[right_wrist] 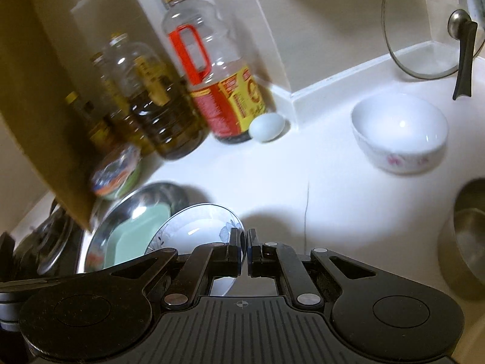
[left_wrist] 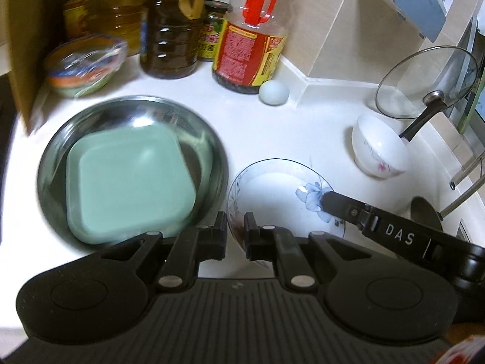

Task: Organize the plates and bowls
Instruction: 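Carry the saucer over the basin and lower it onto the green tray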

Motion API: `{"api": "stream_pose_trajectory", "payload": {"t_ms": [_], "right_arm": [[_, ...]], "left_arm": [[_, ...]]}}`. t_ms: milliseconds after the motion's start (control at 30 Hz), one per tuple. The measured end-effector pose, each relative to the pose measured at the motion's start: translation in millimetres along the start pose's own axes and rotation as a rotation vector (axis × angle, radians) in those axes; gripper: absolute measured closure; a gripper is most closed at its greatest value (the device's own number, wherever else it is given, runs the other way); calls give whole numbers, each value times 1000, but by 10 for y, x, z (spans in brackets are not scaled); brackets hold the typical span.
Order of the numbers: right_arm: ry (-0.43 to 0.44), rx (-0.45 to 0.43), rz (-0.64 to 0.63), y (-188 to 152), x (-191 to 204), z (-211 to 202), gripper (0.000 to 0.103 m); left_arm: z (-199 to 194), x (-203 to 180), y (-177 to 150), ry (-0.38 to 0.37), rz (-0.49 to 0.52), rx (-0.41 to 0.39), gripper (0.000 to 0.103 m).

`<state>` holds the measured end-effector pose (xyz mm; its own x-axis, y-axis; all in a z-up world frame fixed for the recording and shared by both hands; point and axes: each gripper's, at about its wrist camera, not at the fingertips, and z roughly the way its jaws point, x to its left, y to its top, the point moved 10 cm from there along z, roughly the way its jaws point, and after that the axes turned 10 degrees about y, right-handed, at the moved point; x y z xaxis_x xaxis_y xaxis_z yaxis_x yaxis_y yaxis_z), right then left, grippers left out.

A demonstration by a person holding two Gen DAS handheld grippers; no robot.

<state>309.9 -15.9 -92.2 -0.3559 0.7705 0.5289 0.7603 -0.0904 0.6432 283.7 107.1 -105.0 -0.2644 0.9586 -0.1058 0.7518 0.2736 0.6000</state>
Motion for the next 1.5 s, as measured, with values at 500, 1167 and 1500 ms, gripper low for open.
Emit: {"api": "stream_pose_trajectory", "payload": {"t_ms": [500, 1167, 1500], "right_arm": [[132, 91, -79, -570, 504, -198, 99], [126, 79, -88, -311, 1027, 650, 99], [67, 85, -59, -175, 970, 1047, 99]], "left_arm": [[-617, 444, -590, 121, -140, -29, 93], [-270, 1208, 11, 118, -142, -47, 93], [145, 1361, 253, 88, -115, -16, 93]]}}
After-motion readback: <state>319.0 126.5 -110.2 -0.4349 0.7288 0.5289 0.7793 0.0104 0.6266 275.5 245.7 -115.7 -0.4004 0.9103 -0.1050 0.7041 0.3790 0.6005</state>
